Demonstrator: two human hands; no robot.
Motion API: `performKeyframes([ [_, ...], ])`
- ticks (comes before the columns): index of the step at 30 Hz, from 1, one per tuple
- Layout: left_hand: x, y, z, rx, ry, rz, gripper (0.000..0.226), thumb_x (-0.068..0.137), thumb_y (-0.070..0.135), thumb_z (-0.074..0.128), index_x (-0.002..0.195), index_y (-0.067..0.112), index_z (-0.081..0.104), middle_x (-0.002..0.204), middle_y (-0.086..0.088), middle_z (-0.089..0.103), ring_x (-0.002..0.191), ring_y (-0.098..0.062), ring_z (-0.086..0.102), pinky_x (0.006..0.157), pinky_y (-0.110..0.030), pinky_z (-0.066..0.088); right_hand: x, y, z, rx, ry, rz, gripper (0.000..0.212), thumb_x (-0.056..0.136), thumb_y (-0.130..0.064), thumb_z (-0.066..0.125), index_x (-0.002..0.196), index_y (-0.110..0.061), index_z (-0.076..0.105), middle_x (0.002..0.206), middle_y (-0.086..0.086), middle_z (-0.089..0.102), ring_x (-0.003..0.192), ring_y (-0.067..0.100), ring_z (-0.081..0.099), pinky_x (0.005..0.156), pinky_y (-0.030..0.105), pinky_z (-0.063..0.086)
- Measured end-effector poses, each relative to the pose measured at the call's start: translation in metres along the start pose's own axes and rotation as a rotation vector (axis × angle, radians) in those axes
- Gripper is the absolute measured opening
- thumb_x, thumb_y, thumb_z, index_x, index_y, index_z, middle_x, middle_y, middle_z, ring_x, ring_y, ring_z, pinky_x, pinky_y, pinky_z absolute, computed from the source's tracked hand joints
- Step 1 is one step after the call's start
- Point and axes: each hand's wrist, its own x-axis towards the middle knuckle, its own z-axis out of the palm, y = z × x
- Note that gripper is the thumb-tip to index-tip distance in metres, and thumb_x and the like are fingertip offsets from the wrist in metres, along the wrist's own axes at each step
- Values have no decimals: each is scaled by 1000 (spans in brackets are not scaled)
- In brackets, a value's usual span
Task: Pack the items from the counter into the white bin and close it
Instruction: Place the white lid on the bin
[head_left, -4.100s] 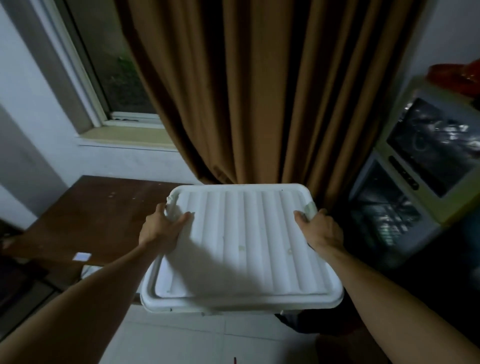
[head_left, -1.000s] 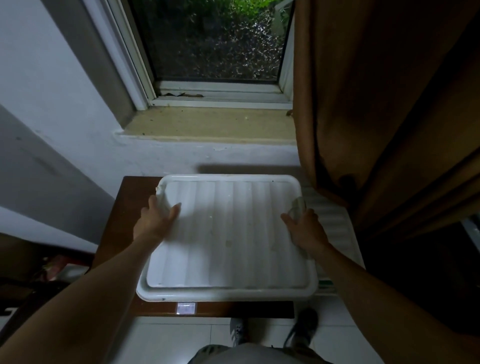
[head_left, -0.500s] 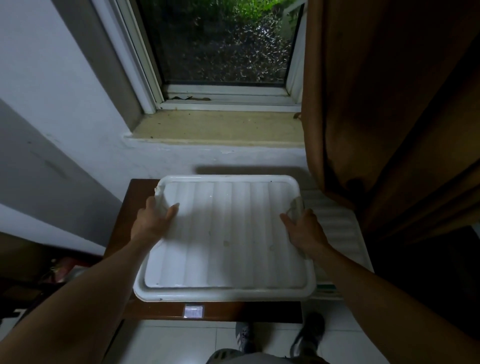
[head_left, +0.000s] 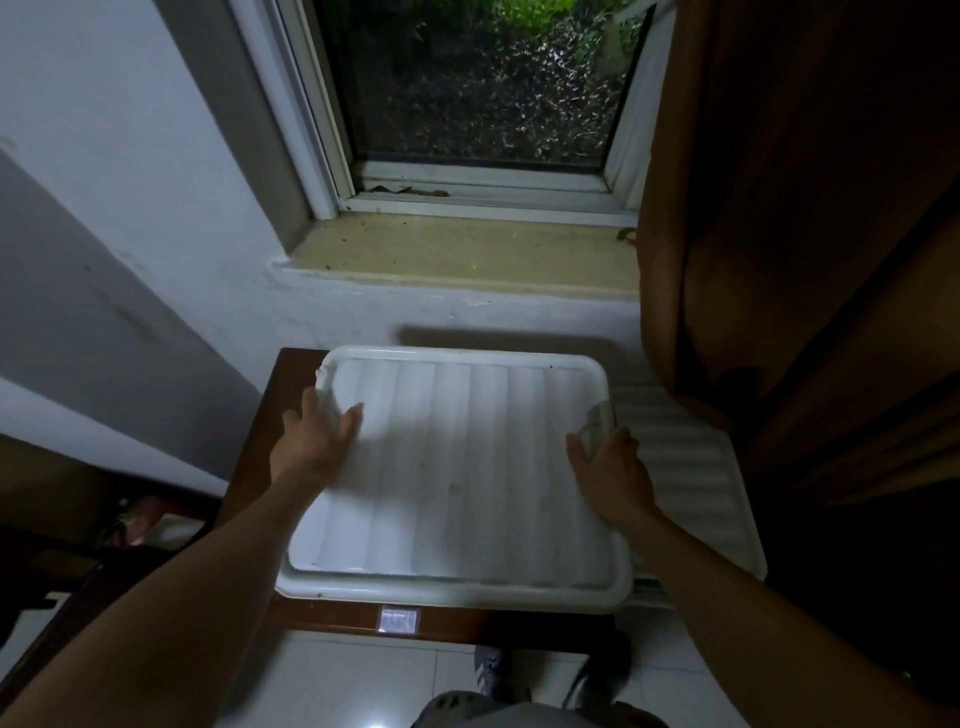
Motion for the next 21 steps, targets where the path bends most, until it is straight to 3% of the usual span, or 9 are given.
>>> performKeyframes([
  [4, -3, -3, 4, 23, 48, 55, 72, 89, 65, 45, 141, 16, 29, 126, -22, 46, 101, -43, 55, 79, -50, 50, 0, -2, 3, -58, 51, -19, 69, 90, -64, 43, 123, -4, 38, 118, 19, 53, 93, 35, 62, 63, 27, 38],
  [9, -8, -8, 6, 38, 46, 54, 80, 90, 67, 37, 150, 17, 17, 132, -20, 42, 108, -42, 55, 86, -47, 49, -1, -2, 5, -86, 77, -23, 68, 90, -64, 43, 121, -4, 39, 112, 18, 54, 86, 33, 63, 58, 25, 36],
  [15, -9, -14, 10, 71, 76, 104, 82, 92, 65, 36, 152, 14, 14, 136, -21, 40, 108, -42, 55, 81, -44, 46, -3, -5, 4, -109, 100, -32, 67, 91, -61, 45, 121, -2, 39, 111, 20, 55, 87, 36, 64, 59, 27, 40],
  [21, -3, -13, 17, 120, 138, 100, 82, 89, 71, 29, 149, 17, 17, 132, -20, 44, 105, -41, 56, 79, -45, 46, -5, -6, 6, -156, 139, -70, 75, 92, -60, 43, 134, 2, 33, 112, 20, 54, 80, 33, 65, 55, 31, 50],
])
